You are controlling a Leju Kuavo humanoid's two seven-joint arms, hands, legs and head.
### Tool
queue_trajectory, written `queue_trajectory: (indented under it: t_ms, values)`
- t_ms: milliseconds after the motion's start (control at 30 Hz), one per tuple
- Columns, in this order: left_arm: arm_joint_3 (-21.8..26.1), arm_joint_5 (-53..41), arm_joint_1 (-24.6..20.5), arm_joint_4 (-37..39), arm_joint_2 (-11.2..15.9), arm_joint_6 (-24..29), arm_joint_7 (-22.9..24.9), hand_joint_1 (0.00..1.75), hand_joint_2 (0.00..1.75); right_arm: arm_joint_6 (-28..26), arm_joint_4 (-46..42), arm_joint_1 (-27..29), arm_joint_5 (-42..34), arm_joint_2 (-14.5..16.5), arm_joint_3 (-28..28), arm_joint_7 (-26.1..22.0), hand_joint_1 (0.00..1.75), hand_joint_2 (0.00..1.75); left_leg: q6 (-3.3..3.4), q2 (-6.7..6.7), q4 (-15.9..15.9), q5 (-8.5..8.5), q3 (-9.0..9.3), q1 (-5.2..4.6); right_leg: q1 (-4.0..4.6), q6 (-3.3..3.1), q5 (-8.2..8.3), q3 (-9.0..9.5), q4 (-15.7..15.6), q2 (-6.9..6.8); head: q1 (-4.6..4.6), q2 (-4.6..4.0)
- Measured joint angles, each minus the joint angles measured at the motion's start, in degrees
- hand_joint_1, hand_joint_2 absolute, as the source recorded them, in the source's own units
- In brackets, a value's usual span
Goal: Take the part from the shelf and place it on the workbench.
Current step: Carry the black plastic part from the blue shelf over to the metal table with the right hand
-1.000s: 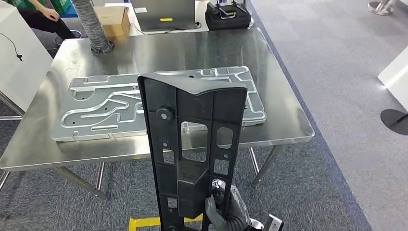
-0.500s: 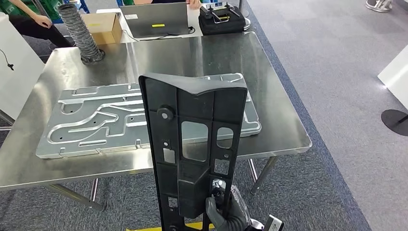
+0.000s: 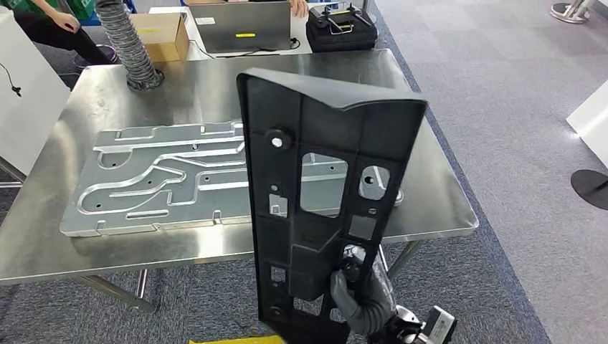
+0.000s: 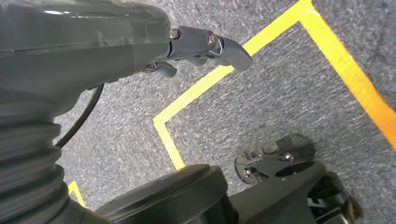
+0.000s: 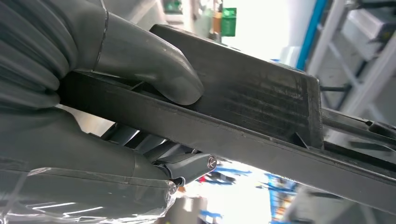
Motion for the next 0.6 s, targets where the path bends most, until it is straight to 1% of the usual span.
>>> queue_trajectory:
  t_ms: [33,67,133,167,200,233,267,300,333,367,400,433,467,500,533,600]
  values:
    - [0.0,0.0,0.0,0.0,-0.1,0.0,0.0,0.00,1.75,-0.4,-0.6,-0.7,-0.1,-0.4,-0.9,0.1,1.75,1.75,-0.25,0.01,0.0,-0.10,-0.05,-0.08,0.14,-0.21,0.09,0.33,-1.0,0.02,-0.01,0.00]
    - [0.0,-0.1,0.0,0.0,-0.1,0.0,0.0,0.00,1.75,-1.1,-1.1,-1.5,0.0,-0.9,-1.9,0.3,1.75,1.75,-0.51,0.02,0.0,-0.15,-0.08,-0.14,0.26,-0.37,0.01,0.34,-1.2,0.07,-0.01,0.00]
    - [-0.1,-0.2,-0.1,0.0,-0.2,0.0,0.0,0.00,1.75,-3.0,-2.1,-3.1,0.7,-2.0,-4.2,0.9,1.75,1.75,-1.06,0.06,0.2,-0.52,-0.15,-0.16,-0.06,-0.86,0.19,0.48,-1.6,0.11,-0.02,0.00]
    - [-0.1,-0.3,-0.2,0.0,-0.3,0.0,-0.1,0.00,1.75,-4.0,-2.4,-4.0,1.2,-2.6,-5.5,1.2,1.75,1.75,-1.33,0.07,1.3,-1.30,-0.57,-0.17,-0.27,-1.13,0.29,0.67,-1.9,0.06,-0.02,0.00]
    - [-0.2,-0.3,-0.2,0.0,-0.3,-0.1,-0.1,0.00,1.75,-4.9,-2.7,-5.0,1.8,-3.2,-6.8,1.7,1.75,1.75,-1.61,0.08,3.7,-2.67,-1.60,-0.14,-0.48,-1.35,0.35,0.87,-2.2,-0.01,-0.02,0.00]
    - [-0.2,-0.3,-0.3,0.0,-0.3,-0.1,-0.1,0.00,1.75,-5.8,-2.8,-6.0,2.6,-4.0,-8.3,2.3,1.75,1.75,-1.84,0.08,7.1,-4.44,-3.21,-0.04,-0.49,-1.49,0.33,0.98,-2.3,-0.11,-0.02,0.00]
    - [-0.2,-0.2,-0.4,0.0,-0.2,-0.2,-0.2,0.00,1.75,-6.5,-2.8,-7.0,3.4,-5.0,-10.0,3.0,1.75,1.75,-2.03,0.08,11.2,-6.25,-5.21,0.01,-0.50,-1.58,0.28,1.02,-2.2,-0.22,-0.02,0.00]
    - [-0.2,-0.2,-0.5,0.0,-0.2,-0.3,-0.3,0.00,1.75,-6.9,-2.5,-8.2,4.4,-6.2,-11.8,3.7,1.75,1.75,-2.18,0.08,14.8,-7.38,-6.98,0.07,-0.51,-1.59,0.25,1.04,-2.2,-0.29,-0.02,0.00]
    - [-0.2,-0.1,-0.7,0.0,-0.2,-0.4,-0.3,0.00,1.75,-7.3,-1.9,-9.6,5.4,-7.6,-13.8,4.4,1.75,1.75,-2.25,0.09,16.6,-7.44,-7.97,0.12,-0.52,-1.56,0.21,1.09,-2.2,-0.35,-0.02,0.00]
    - [-0.2,-0.1,-0.8,0.0,-0.2,-0.4,-0.3,0.00,1.75,-7.6,-1.0,-11.2,6.6,-9.1,-15.8,4.9,1.75,1.75,-2.24,0.10,16.2,-6.35,-7.92,0.18,-0.54,-1.47,0.15,1.18,-2.2,-0.34,-0.02,0.00]
    - [-0.2,-0.1,-0.8,0.0,-0.2,-0.5,-0.2,0.00,1.75,-8.1,0.1,-12.8,8.1,-10.5,-17.8,5.3,1.75,1.75,-2.16,0.11,13.6,-4.26,-6.77,0.26,-0.57,-1.33,0.06,1.35,-2.2,-0.29,-0.01,0.00]
    - [-0.2,-0.1,-0.7,0.0,-0.2,-0.5,-0.2,0.00,1.75,-8.9,1.5,-14.6,10.0,-12.0,-19.8,5.5,1.75,1.75,-2.03,0.14,9.5,-1.92,-5.06,0.34,-0.58,-1.10,-0.08,1.52,-2.1,-0.23,-0.01,0.00]
    - [-0.2,-0.1,-0.5,0.0,-0.2,-0.5,-0.2,0.00,1.75,-9.8,3.1,-16.3,12.3,-13.5,-21.6,5.4,1.75,1.75,-1.85,0.14,5.7,-0.20,-3.43,0.30,-0.50,-0.79,-0.22,1.60,-1.9,-0.16,-0.01,0.00]
    - [-0.2,-0.1,-0.3,0.0,-0.1,-0.5,-0.3,0.00,1.75,-10.8,5.0,-18.1,15.0,-15.3,-23.3,5.3,1.75,1.75,-1.51,0.13,2.9,0.75,-2.23,0.27,-0.41,-0.40,-0.28,1.52,-1.8,-0.14,-0.01,0.01]
    - [-0.2,-0.1,-0.2,0.0,-0.1,-0.5,-0.5,0.00,1.75,-11.7,7.2,-20.0,17.8,-17.2,-24.7,5.1,1.75,1.75,-1.13,0.07,1.4,0.98,-1.73,0.17,-0.32,0.01,-0.27,1.33,-1.7,-0.16,-0.01,0.01]
    - [-0.2,-0.1,0.0,0.0,-0.1,-0.5,-1.0,0.00,1.75,-13.4,12.2,-23.8,23.0,-21.1,-26.7,4.5,1.75,1.75,-0.19,-0.15,0.9,0.80,-1.80,-0.03,-0.38,0.83,-0.09,0.99,-1.7,-0.30,0.00,0.01]
